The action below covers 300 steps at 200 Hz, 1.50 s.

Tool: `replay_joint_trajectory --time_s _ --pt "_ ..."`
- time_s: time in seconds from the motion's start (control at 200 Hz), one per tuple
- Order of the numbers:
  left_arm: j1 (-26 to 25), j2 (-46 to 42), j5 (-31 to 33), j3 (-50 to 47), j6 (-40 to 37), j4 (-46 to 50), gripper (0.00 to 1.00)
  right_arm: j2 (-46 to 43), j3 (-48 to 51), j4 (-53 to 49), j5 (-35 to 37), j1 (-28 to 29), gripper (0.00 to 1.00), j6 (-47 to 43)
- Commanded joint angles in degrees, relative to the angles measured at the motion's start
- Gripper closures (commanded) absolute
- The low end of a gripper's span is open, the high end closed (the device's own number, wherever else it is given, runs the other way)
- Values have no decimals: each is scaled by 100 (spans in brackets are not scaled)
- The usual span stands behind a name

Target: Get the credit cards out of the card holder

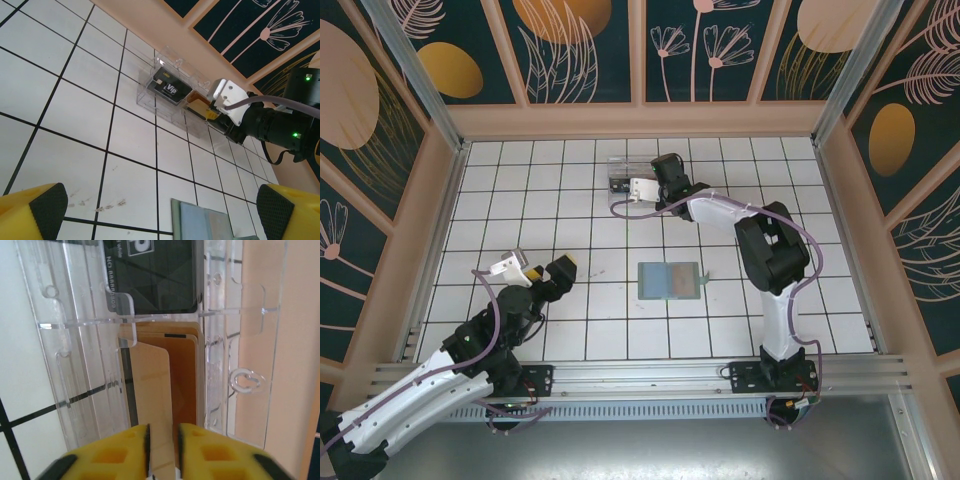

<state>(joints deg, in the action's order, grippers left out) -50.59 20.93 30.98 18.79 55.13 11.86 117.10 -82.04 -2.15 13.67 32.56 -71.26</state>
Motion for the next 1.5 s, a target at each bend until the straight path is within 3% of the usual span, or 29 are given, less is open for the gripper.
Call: replay_joint_trajectory --time_s 0.0,0.21,0.35,1.016,1.276,1.441,1.496 --pt "-17 8 127 -90 -24 62 2 86 -183 245 87 -50 66 102" --pt "-21 44 97 -87 -46 27 1 57 -194 526 201 -69 64 177" --pt "-15 160 41 -59 -53 19 1 89 -156 808 304 -88 57 204" --pt "-21 245 -65 27 -62 70 2 302 -242 1110 392 -86 56 521" --pt "-18 375 -229 72 -109 18 2 -375 130 1269 567 -59 46 1209" --pt "-18 632 -336 155 -249 -58 1 -1110 659 1406 762 -21 39 2254" --pt "-21 719 -369 191 -295 -93 1 -1416 918 1574 888 -17 30 2679"
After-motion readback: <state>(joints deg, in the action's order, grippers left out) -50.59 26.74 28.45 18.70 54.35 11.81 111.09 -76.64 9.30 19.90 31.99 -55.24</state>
